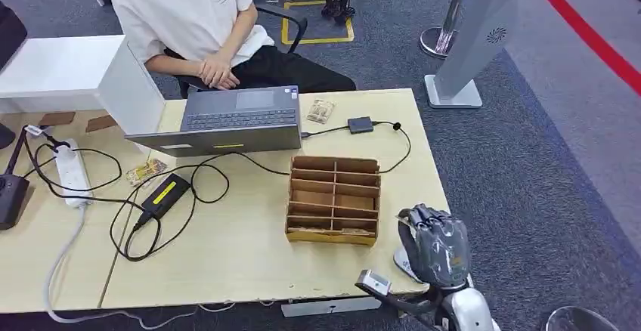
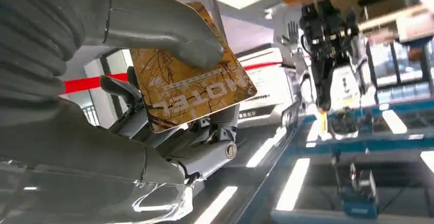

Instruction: Pass the card to the sensor for recognition and then transmit it.

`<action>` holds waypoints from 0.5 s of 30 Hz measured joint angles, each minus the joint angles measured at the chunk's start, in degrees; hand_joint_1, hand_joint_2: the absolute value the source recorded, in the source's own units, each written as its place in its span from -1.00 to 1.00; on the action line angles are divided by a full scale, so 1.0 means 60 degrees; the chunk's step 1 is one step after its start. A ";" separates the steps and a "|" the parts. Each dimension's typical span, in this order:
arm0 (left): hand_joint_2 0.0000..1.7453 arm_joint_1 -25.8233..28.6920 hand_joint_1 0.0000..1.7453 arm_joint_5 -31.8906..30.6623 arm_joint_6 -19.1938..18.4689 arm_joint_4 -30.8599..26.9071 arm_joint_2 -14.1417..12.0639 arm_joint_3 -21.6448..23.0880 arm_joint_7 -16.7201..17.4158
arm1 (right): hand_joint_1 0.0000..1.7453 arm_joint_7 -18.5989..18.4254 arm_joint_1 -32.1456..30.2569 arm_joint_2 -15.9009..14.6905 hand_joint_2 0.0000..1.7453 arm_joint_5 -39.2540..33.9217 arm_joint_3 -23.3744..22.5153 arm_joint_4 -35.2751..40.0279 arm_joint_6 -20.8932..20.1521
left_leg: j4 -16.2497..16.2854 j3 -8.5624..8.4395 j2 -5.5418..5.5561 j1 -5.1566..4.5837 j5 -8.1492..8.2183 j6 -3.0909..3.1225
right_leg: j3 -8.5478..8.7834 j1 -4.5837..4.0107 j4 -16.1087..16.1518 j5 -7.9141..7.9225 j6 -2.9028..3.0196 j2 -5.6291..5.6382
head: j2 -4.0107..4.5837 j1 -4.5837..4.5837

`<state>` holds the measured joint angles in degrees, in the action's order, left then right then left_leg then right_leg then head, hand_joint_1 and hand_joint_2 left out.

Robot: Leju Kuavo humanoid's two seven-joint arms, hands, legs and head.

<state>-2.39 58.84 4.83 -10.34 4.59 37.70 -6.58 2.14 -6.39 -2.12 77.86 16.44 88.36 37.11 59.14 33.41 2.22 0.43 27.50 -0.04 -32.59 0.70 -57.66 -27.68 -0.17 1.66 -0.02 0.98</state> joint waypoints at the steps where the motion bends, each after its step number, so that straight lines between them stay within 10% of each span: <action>1: 1.00 -0.0001 -1.00 0.0036 0.0000 0.0000 0.0000 0.0000 0.0015 | 1.00 -0.0062 -0.0054 0.0000 1.00 0.0065 0.0004 -0.0137 0.0000 | 0.0000 0.0001 0.0000 0.0000 0.0000 0.0000 | 0.0000 0.0000 0.0000 0.0000 0.0000 0.0000 | 0.0000 0.0004; 15: 1.00 -0.0011 -1.00 0.0197 -0.0011 0.0000 -0.0029 0.0004 0.0102 | 1.00 0.0489 -0.0267 0.0332 1.00 0.0127 -0.0663 -0.2244 0.0000 | 0.0000 -0.0002 -0.0004 0.0001 0.0000 0.0000 | 0.0001 0.0000 0.0000 0.0000 0.0000 0.0001 | 0.0004 0.0000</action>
<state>-2.45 60.02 4.76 -10.34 4.42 37.72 -5.97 5.07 -7.99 -0.13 78.62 12.46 74.90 37.11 59.14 33.40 2.19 0.44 27.49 -0.04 -32.58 0.70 -57.66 -27.68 -0.17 1.67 0.00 0.99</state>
